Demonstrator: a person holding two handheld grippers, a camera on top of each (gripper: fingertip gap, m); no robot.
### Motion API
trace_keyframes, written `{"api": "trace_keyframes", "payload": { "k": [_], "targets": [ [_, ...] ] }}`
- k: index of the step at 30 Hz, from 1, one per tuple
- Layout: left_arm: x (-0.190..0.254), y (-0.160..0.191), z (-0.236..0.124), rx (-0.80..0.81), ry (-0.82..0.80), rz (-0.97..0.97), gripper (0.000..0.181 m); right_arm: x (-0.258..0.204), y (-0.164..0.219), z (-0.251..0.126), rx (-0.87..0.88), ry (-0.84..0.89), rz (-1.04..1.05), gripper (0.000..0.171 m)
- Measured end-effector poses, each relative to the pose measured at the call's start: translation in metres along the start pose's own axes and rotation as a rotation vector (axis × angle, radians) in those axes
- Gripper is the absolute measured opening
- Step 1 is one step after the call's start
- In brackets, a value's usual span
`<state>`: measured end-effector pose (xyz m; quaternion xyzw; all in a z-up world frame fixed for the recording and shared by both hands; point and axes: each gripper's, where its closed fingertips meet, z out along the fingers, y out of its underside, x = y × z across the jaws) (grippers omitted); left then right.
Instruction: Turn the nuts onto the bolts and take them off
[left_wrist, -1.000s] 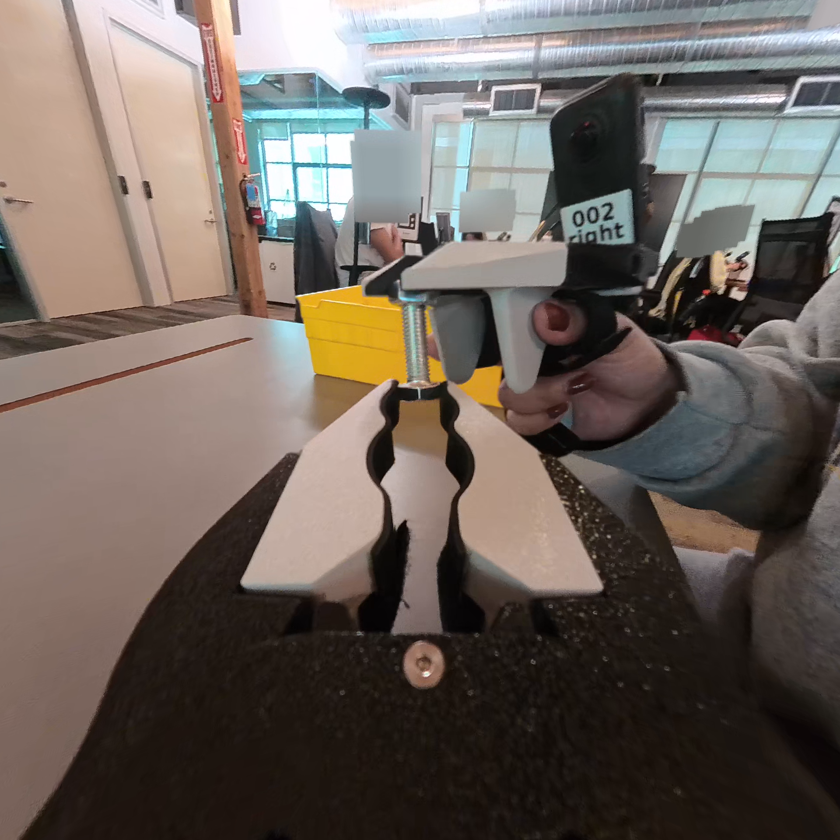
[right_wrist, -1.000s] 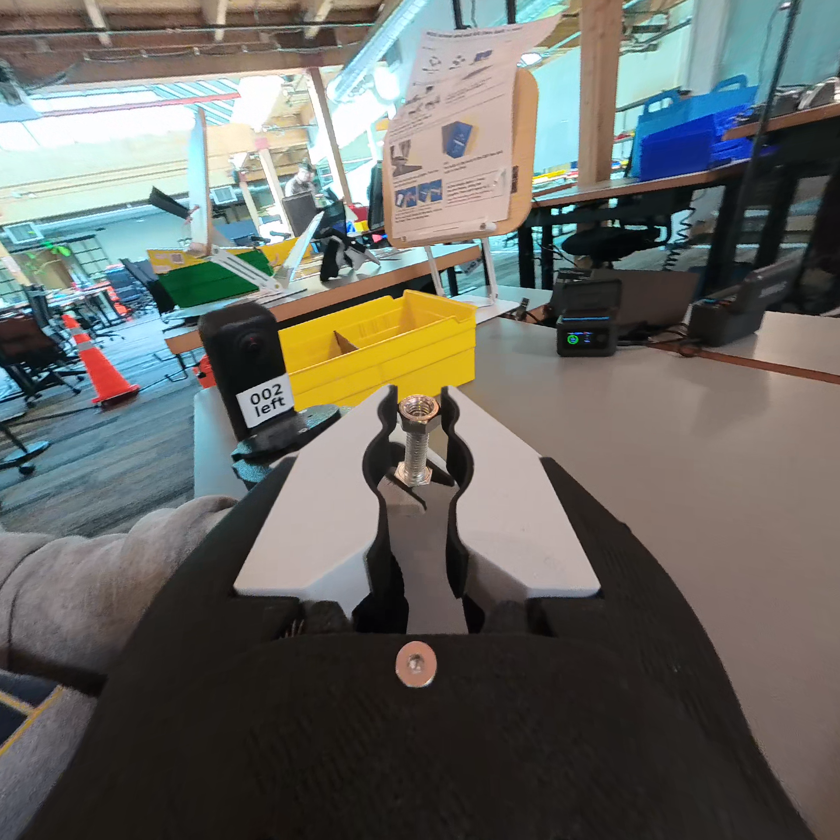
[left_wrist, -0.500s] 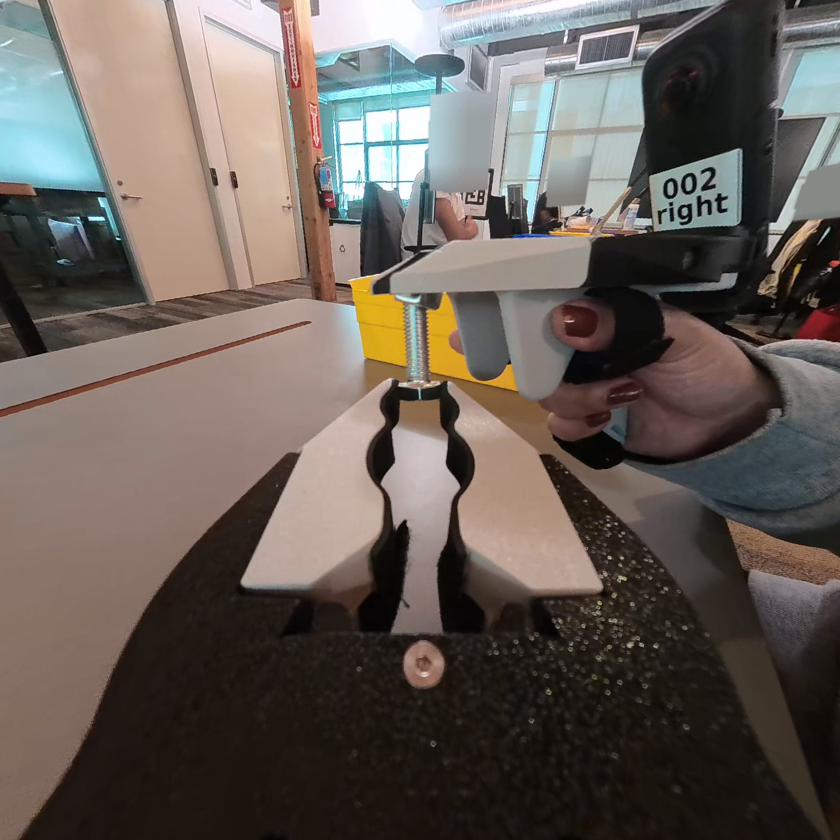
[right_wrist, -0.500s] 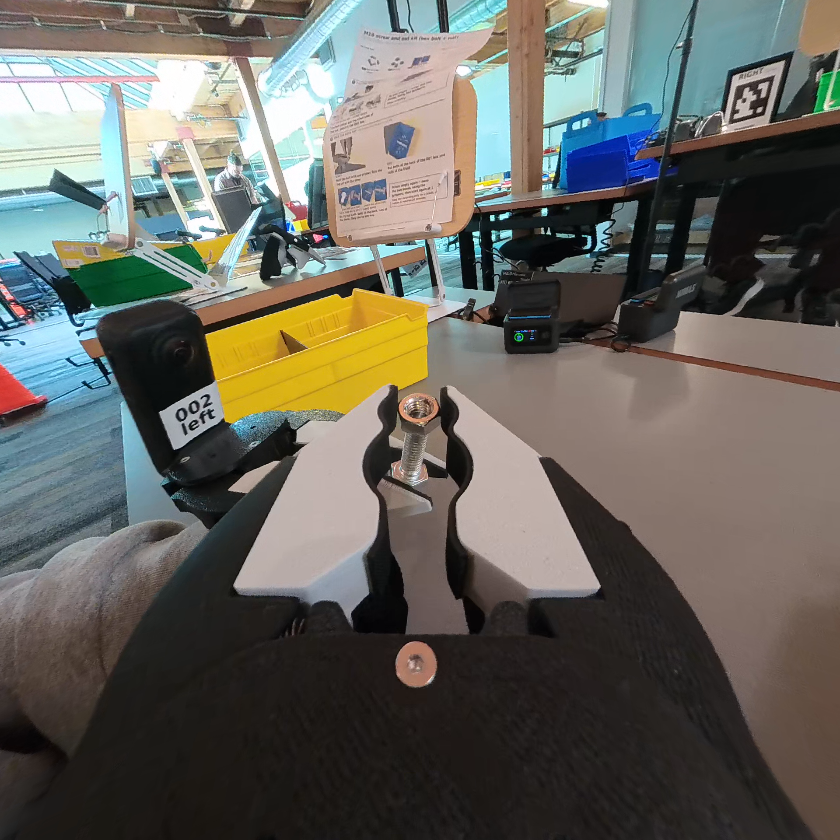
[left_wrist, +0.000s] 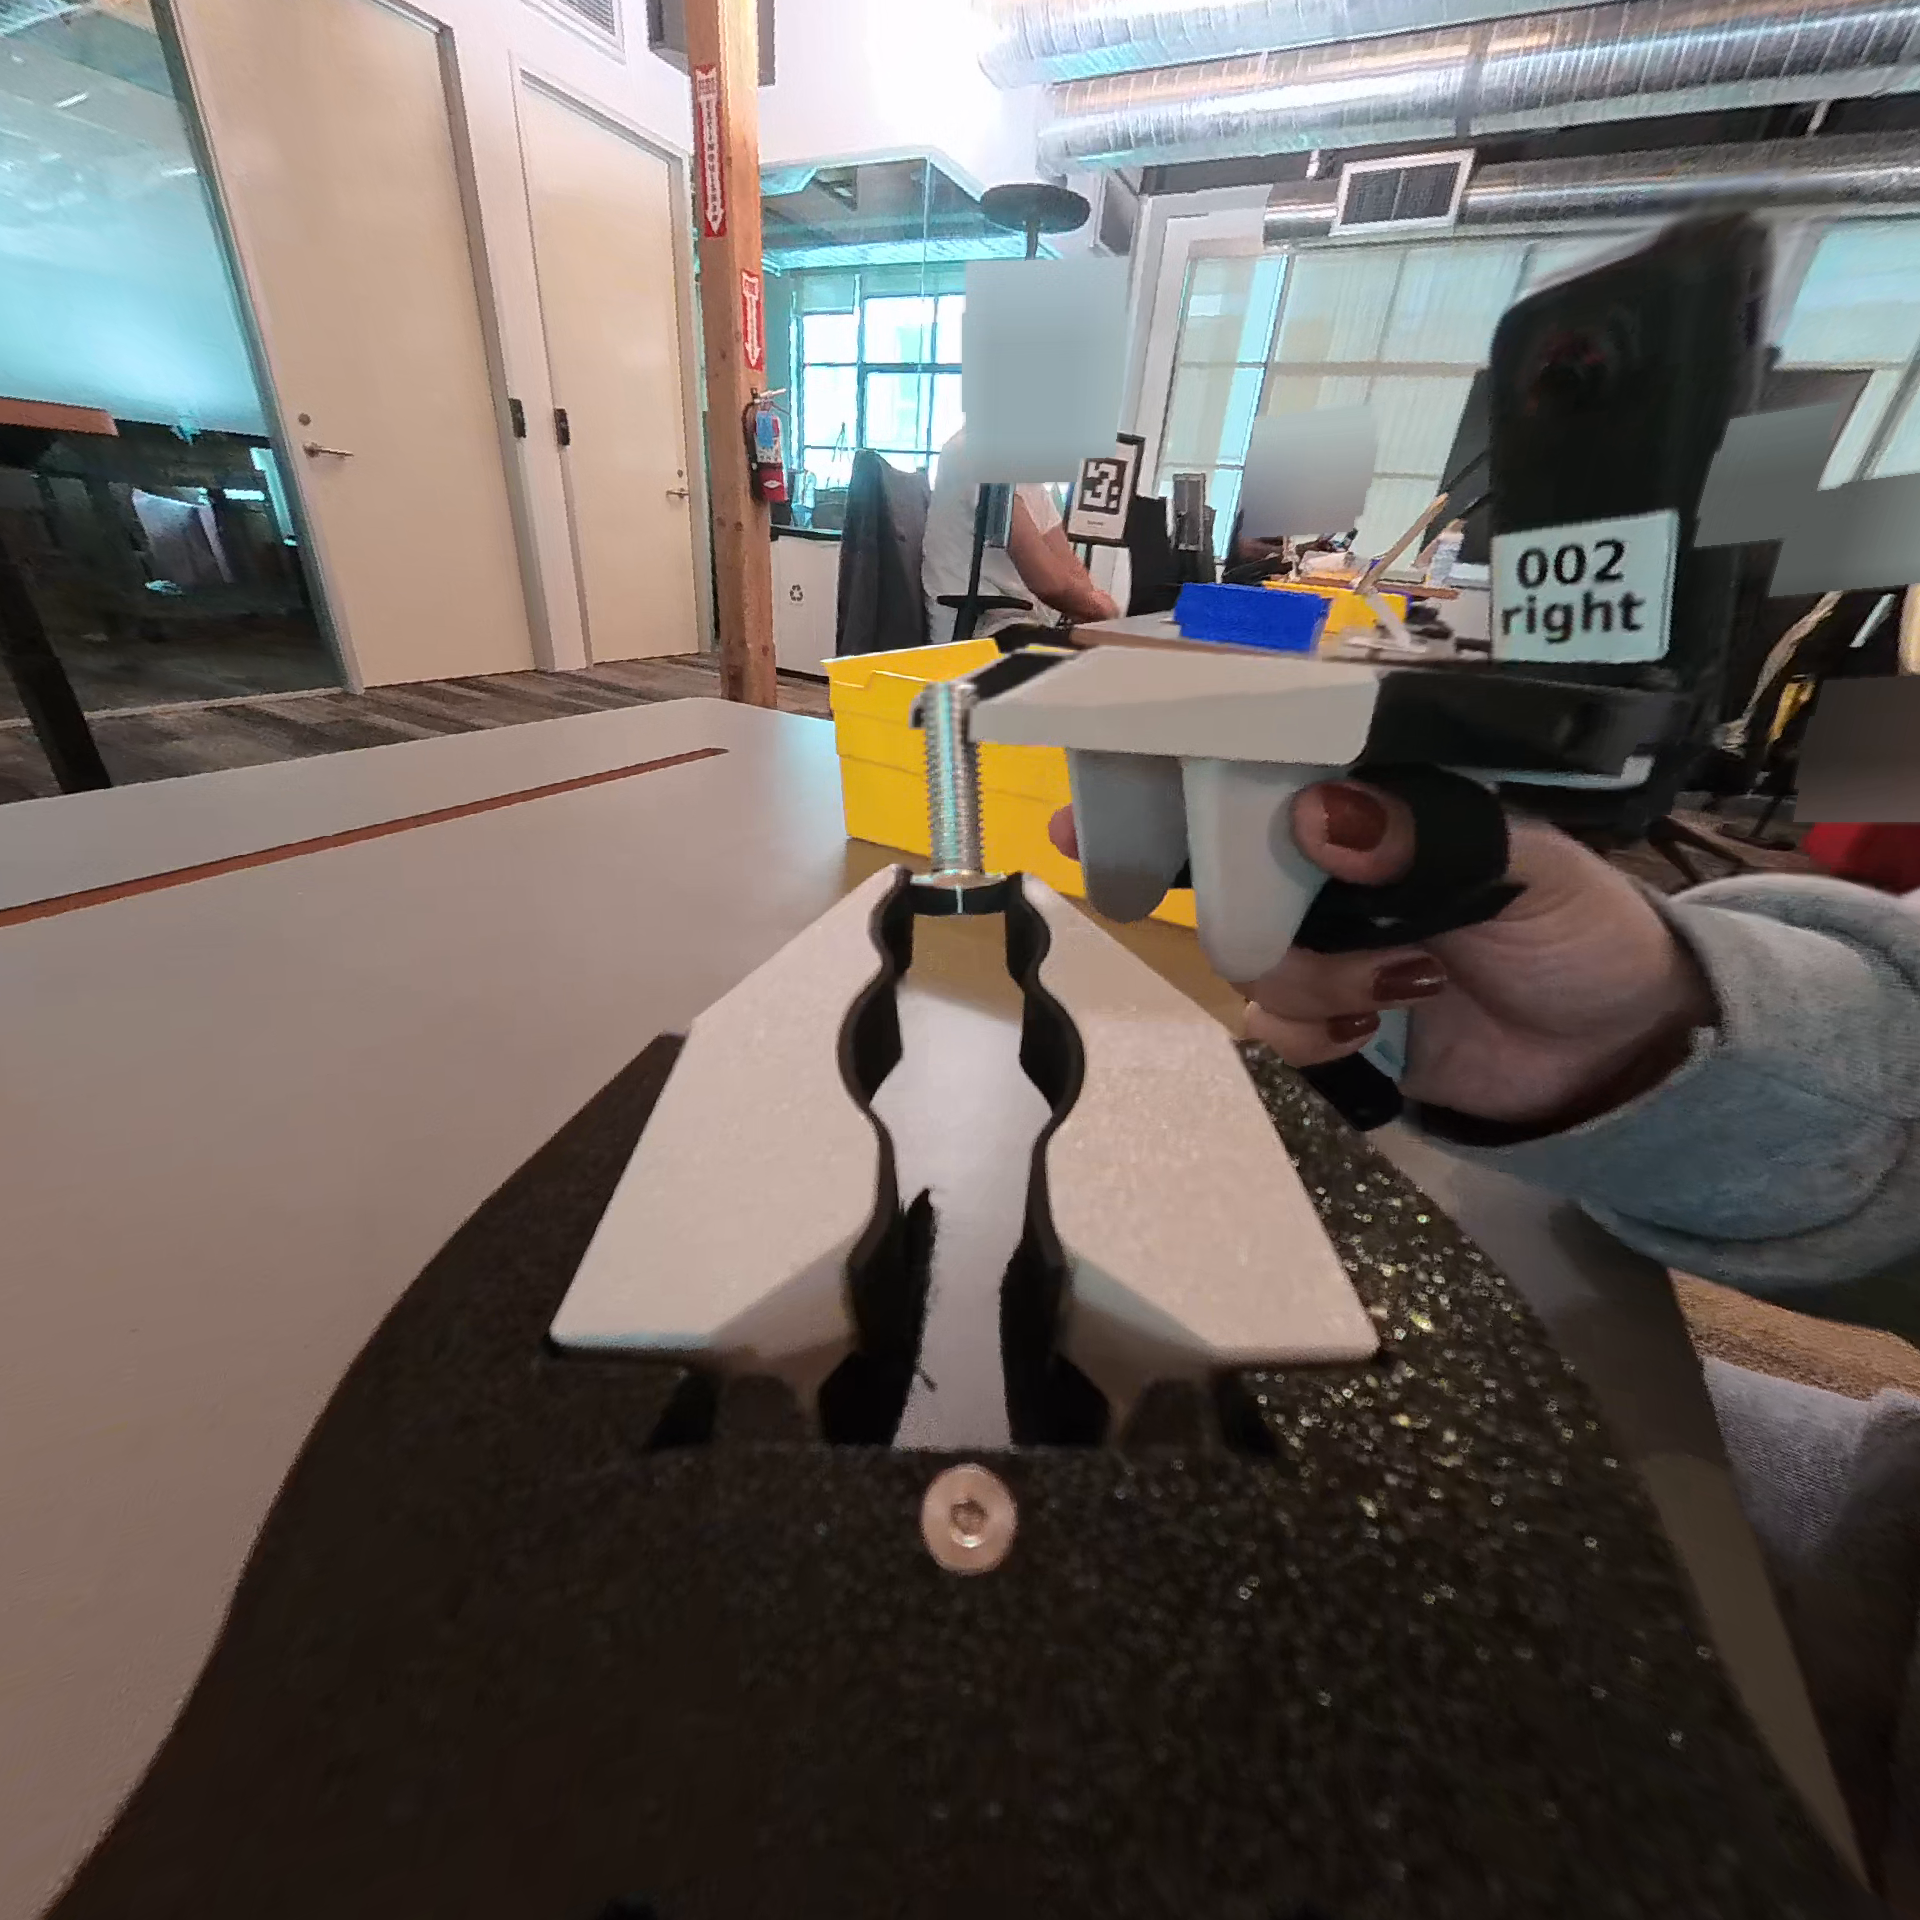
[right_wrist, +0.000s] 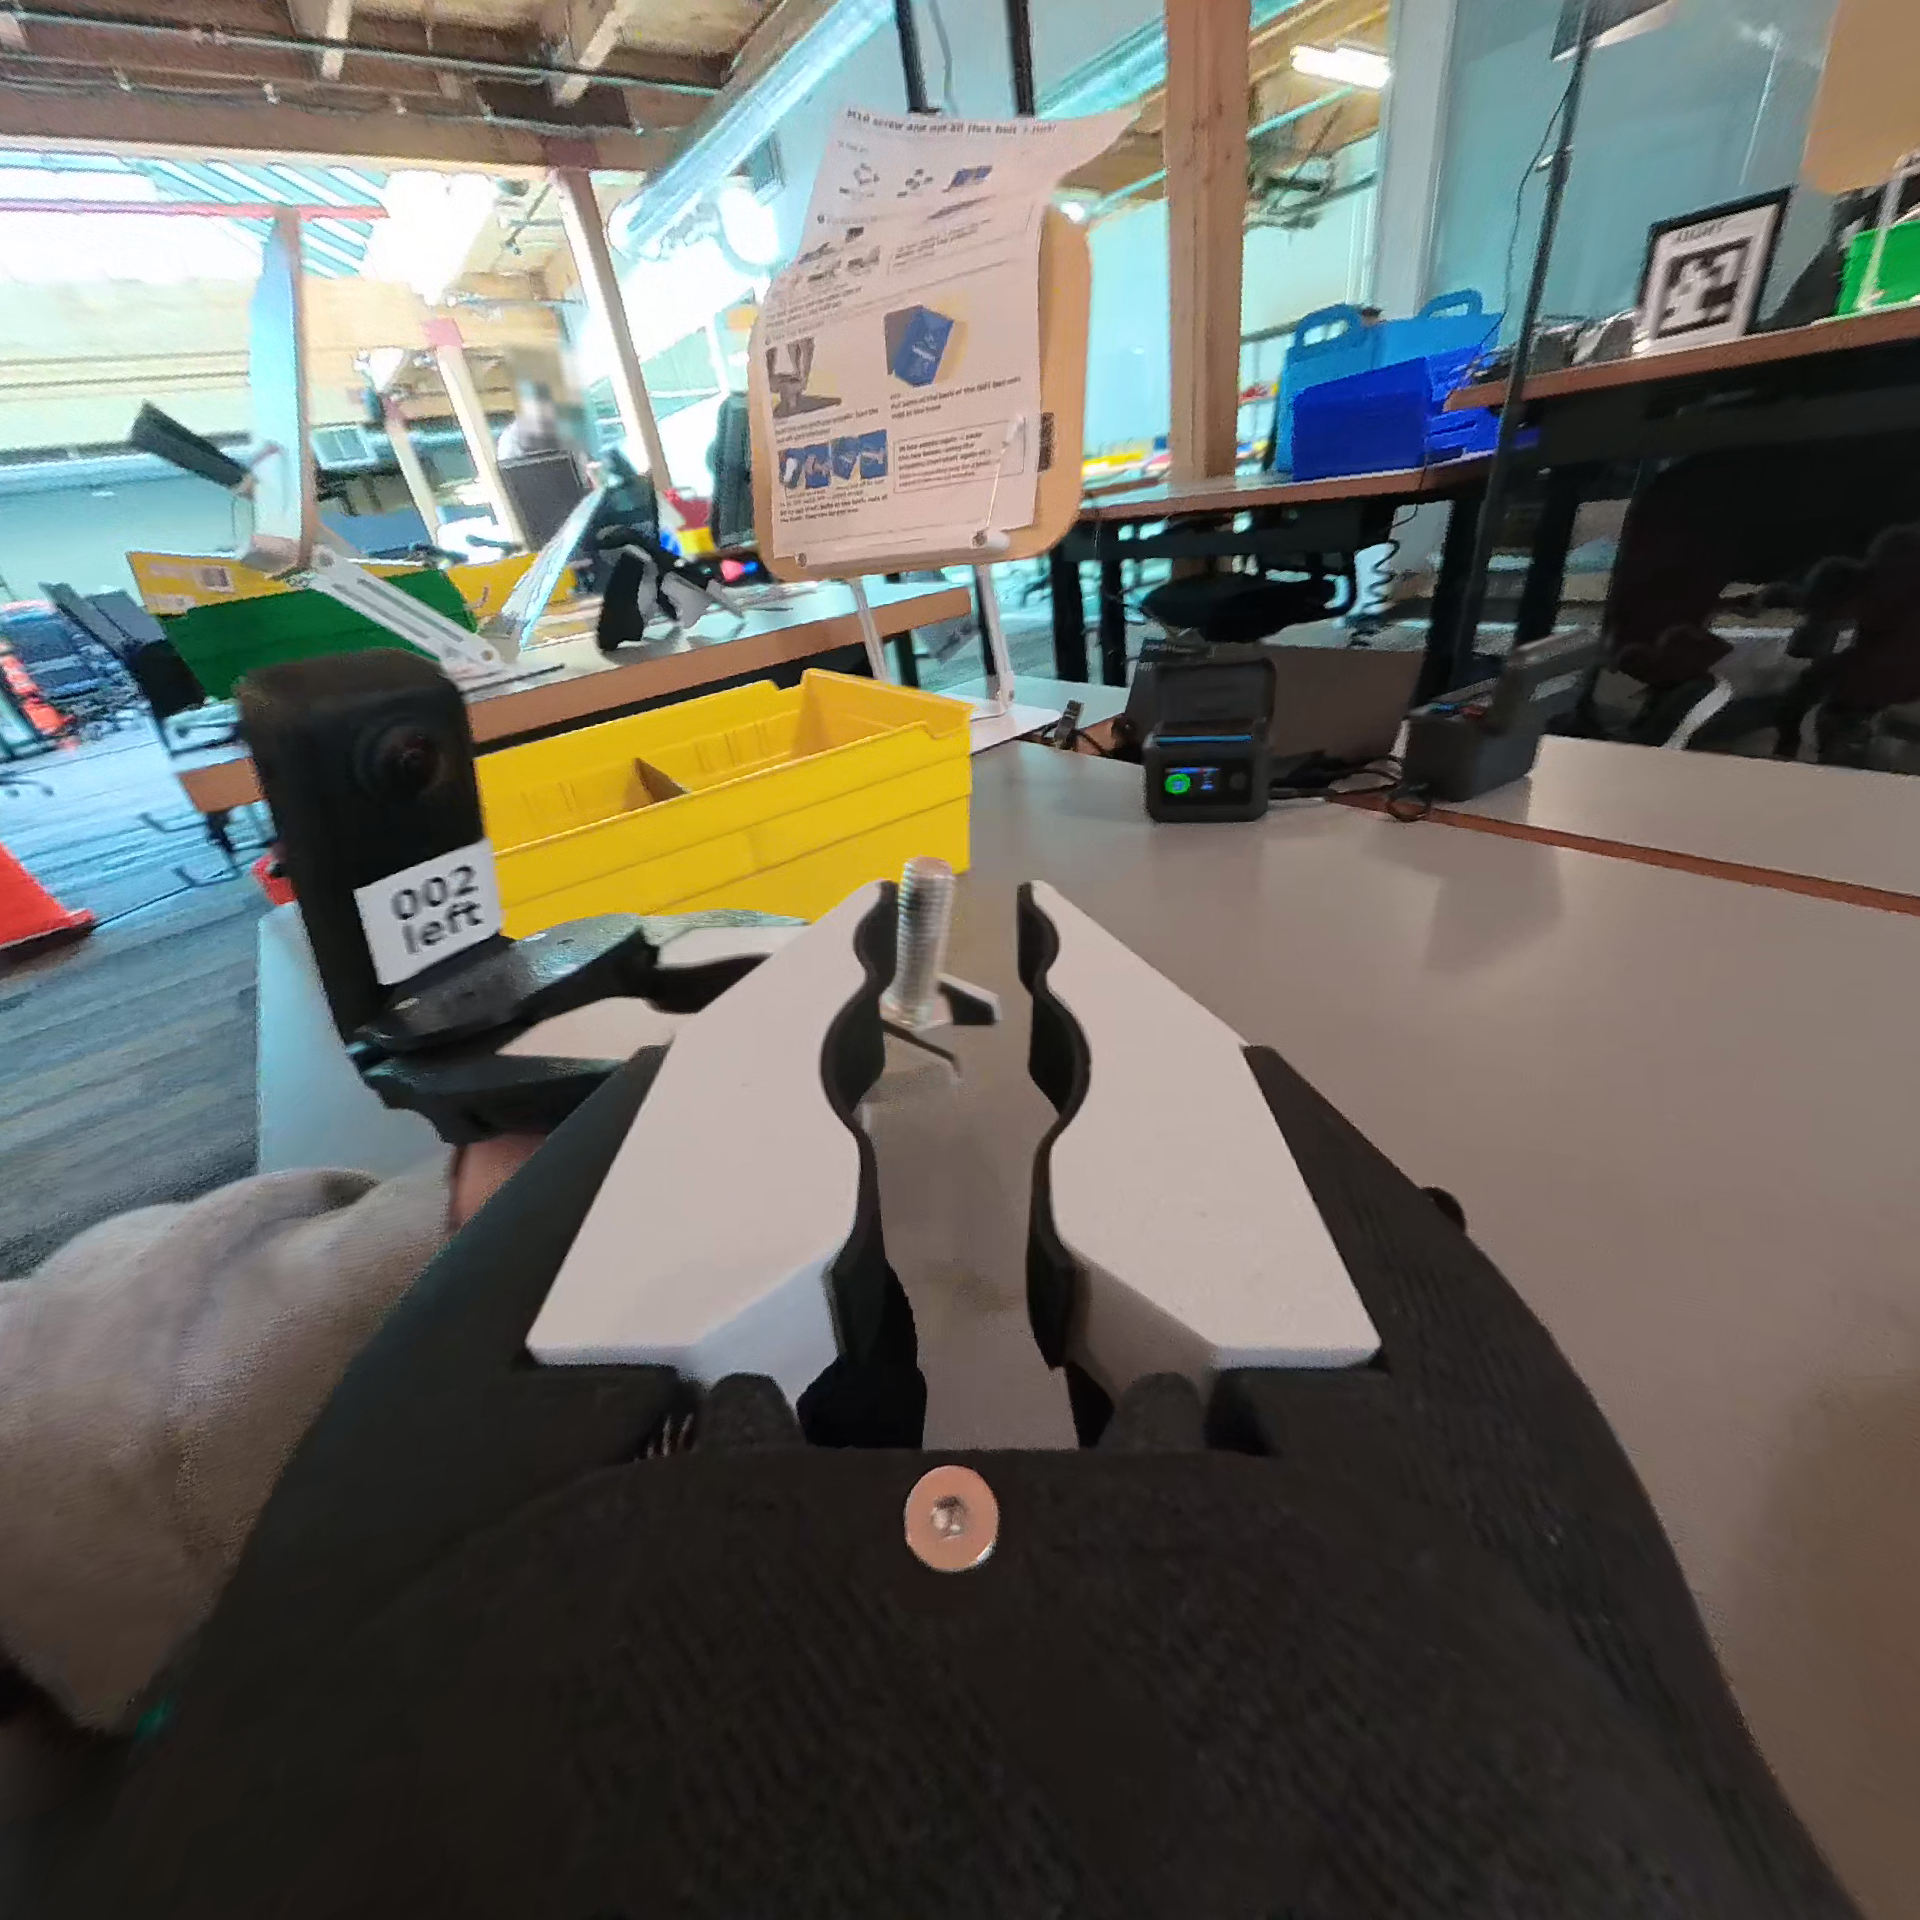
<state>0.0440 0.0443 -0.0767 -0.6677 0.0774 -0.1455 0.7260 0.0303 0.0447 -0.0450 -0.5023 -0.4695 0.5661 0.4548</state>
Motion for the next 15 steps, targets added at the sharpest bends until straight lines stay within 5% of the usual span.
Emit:
{"api": "trace_keyframes", "payload": {
  "k": [7, 15],
  "targets": [
    [-0.044, -0.011, -0.022, 0.063, -0.278, 0.028, 0.015, 0.037, 0.017, -0.009, 0.095, 0.042, 0.035, 0.023],
    [-0.056, -0.007, -0.020, 0.025, -0.315, 0.048, 0.015, 0.069, 0.017, -0.035, 0.118, 0.268, -0.143, 0.019]
  ]
}}
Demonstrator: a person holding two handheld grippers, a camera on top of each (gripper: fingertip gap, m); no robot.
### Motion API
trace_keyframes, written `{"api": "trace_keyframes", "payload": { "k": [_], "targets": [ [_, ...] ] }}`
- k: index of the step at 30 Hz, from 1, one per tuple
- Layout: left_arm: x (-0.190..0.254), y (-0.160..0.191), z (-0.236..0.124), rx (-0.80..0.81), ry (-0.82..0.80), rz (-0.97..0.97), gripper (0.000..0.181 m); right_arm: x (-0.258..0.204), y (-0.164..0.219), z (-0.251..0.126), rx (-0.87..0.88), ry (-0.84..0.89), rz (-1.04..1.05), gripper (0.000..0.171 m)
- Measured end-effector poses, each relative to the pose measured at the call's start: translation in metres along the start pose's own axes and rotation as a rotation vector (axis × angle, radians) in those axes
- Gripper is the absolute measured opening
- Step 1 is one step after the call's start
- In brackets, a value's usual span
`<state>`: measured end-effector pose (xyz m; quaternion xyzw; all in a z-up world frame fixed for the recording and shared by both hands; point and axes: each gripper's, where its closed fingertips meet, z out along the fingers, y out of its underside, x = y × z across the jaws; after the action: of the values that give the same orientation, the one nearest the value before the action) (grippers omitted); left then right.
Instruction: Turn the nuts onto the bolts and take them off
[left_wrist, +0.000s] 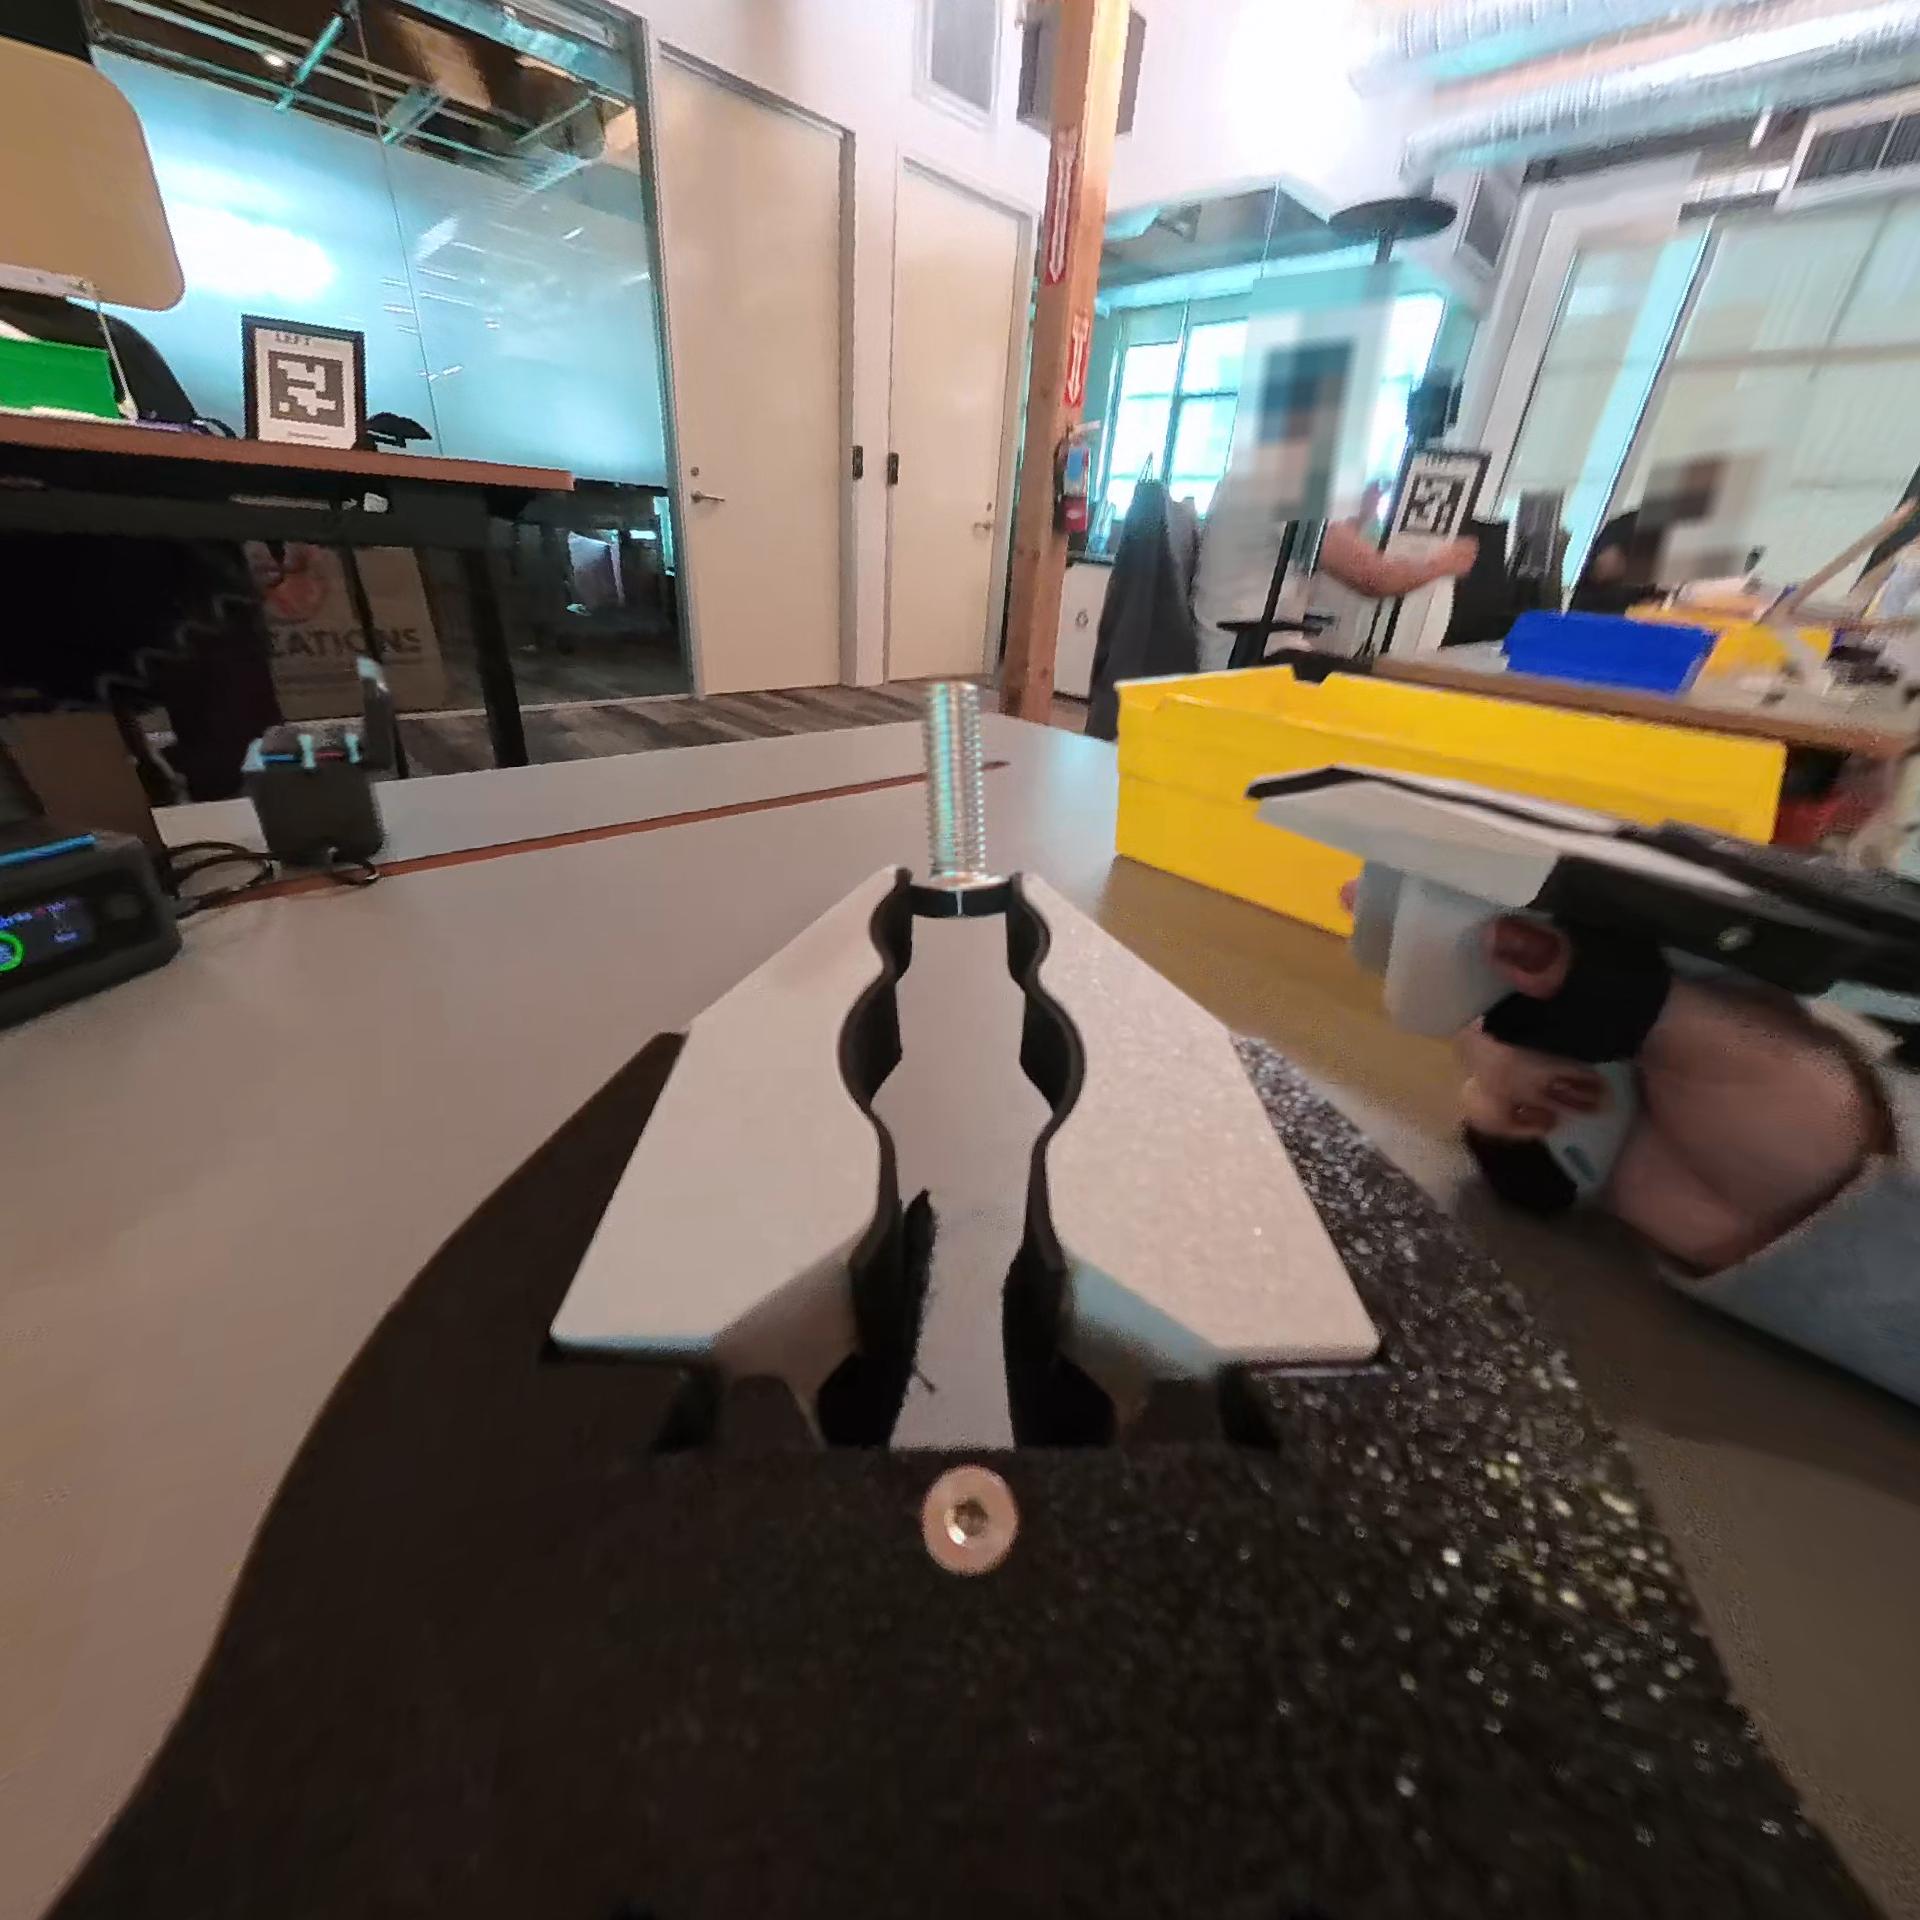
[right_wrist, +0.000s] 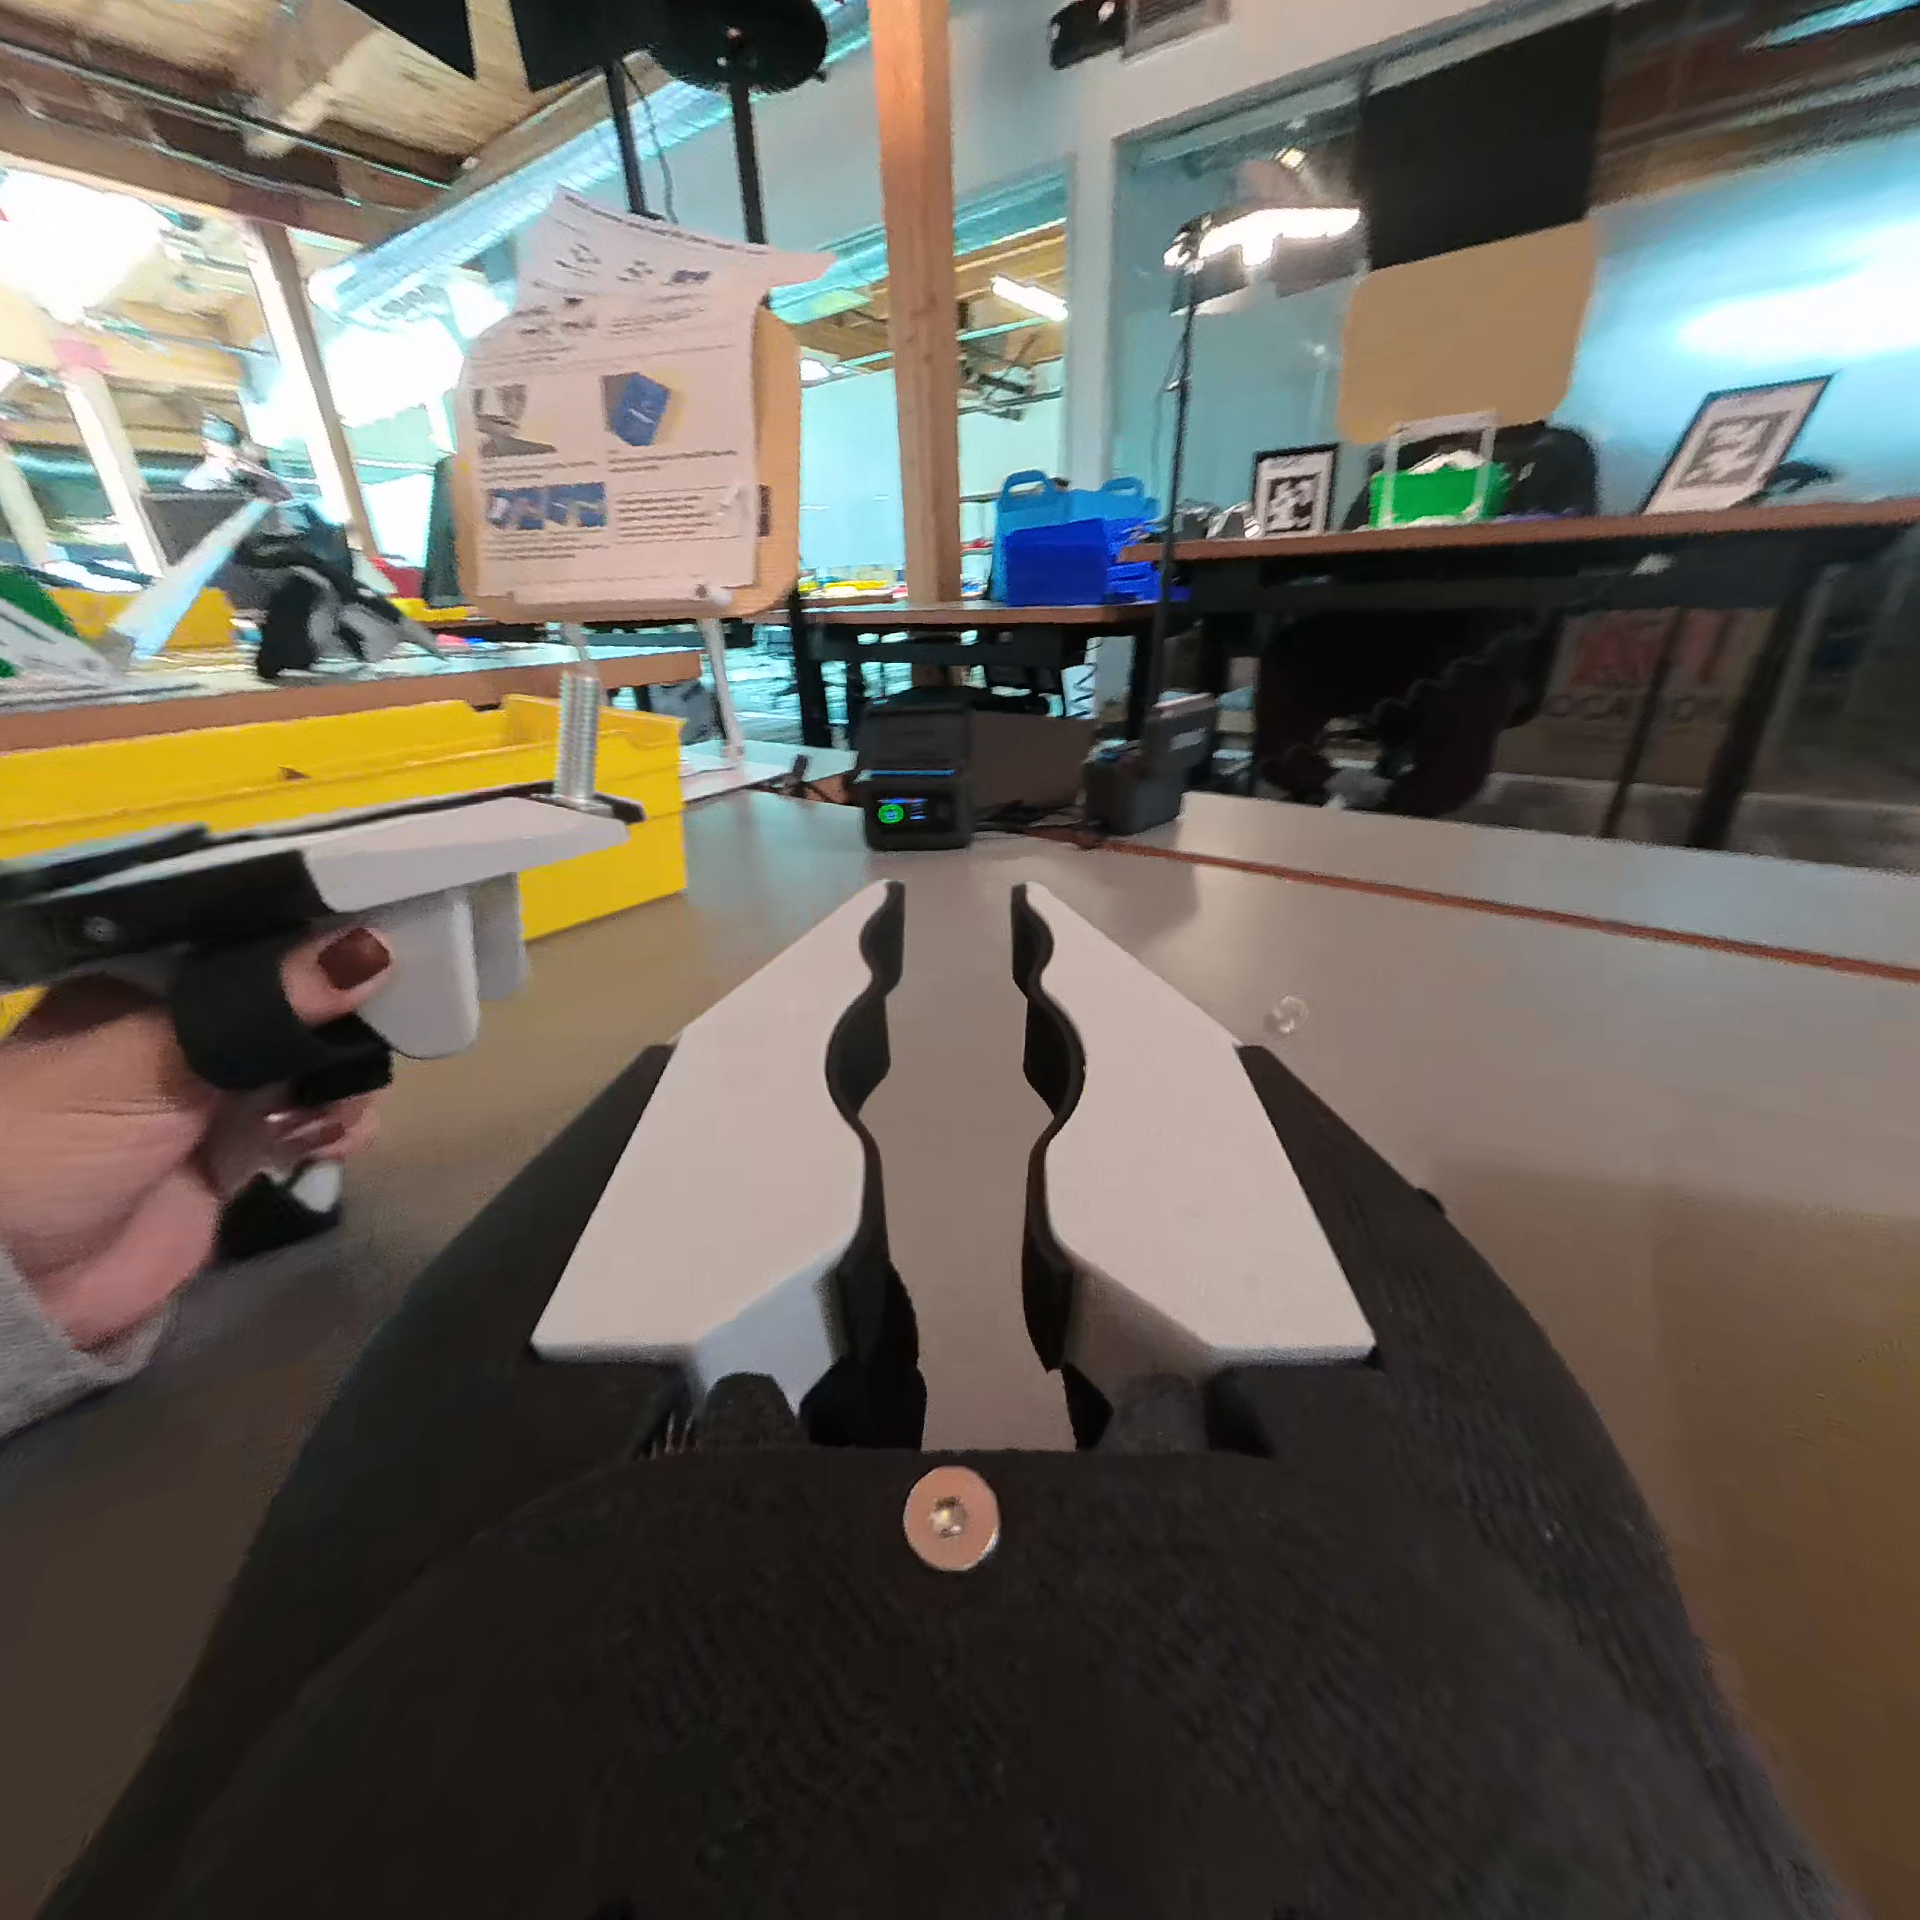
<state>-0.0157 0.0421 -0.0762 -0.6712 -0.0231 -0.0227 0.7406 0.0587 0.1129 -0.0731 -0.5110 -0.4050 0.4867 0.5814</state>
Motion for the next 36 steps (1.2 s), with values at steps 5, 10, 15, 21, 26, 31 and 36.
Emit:
{"api": "trace_keyframes", "payload": {
  "k": [5, 10, 15, 21, 26, 31, 36],
  "targets": [
    [-0.010, 0.009, 0.022, -0.068, -0.014, 0.078, 0.015, 0.014, -0.007, -0.007, 0.049, 0.074, -0.060, 0.016],
    [-0.047, 0.021, 0.053, -0.164, -0.096, 0.268, 0.015, 0.021, 0.009, 0.006, -0.075, 0.075, -0.070, 0.016],
    [-0.091, 0.045, 0.081, -0.316, -0.188, 0.476, 0.015, 0.042, 0.024, 0.023, -0.183, 0.088, -0.035, 0.017],
    [-0.118, 0.063, 0.107, -0.449, -0.228, 0.679, 0.015, 0.075, 0.036, 0.047, -0.284, 0.140, -0.039, 0.018],
    [-0.126, 0.072, 0.122, -0.529, -0.216, 0.910, 0.015, 0.108, 0.065, 0.100, -0.547, 0.089, -0.012, 0.020],
    [-0.121, 0.074, 0.126, -0.549, -0.177, 1.082, 0.015, 0.142, 0.092, 0.169, -0.880, -0.009, 0.086, 0.024],
    [-0.127, 0.077, 0.127, -0.556, -0.152, 1.060, 0.016, 0.171, 0.114, 0.225, -1.225, -0.027, 0.190, 0.032]
  ]
}}
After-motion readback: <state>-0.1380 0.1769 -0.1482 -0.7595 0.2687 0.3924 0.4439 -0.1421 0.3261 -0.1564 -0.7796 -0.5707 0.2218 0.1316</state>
